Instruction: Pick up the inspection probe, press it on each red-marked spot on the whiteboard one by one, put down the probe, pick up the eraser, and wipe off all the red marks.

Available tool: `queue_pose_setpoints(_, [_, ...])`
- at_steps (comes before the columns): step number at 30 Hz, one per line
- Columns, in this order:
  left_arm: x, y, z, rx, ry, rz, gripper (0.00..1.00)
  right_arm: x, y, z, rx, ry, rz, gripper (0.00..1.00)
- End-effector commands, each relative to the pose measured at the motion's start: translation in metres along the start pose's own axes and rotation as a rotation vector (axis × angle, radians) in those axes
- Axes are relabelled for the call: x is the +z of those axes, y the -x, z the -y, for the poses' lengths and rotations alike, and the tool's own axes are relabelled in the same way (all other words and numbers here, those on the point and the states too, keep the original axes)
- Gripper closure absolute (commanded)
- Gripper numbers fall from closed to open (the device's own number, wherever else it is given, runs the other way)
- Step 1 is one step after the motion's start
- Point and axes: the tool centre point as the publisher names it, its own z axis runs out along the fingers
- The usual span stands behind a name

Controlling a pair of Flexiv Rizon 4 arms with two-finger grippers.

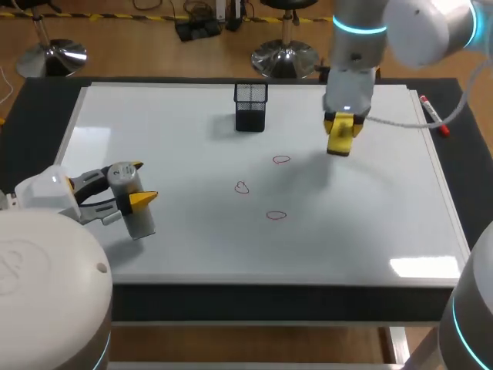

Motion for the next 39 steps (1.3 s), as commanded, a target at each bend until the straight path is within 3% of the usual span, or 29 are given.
queue_pose_setpoints(1, [0.001, 0.0, 0.0, 0.001, -0.001, 0.002, 1.0, -0.001, 0.018, -0.039, -0.028, -0.054, -0.004, 1.0])
queue_pose_setpoints(12, [0.001, 0.0, 0.0, 0.001, -0.001, 0.002, 1.0, 0.005, 0.081, -0.094, -0.183, -0.073, -0.01, 1.0])
queue_pose_setpoints(21, [0.001, 0.0, 0.0, 0.001, -0.001, 0.002, 1.0, 0.033, 0.133, -0.119, -0.258, -0.032, -0.006, 1.0])
queue_pose_setpoints(33, [0.001, 0.0, 0.0, 0.001, -0.001, 0.002, 1.0, 0.055, 0.194, -0.116, -0.299, 0.019, 0.004, 1.0])
queue_pose_setpoints(39, [0.001, 0.0, 0.0, 0.001, -0.001, 0.002, 1.0, 0.061, 0.213, -0.119, -0.306, 0.037, -0.003, 1.0])
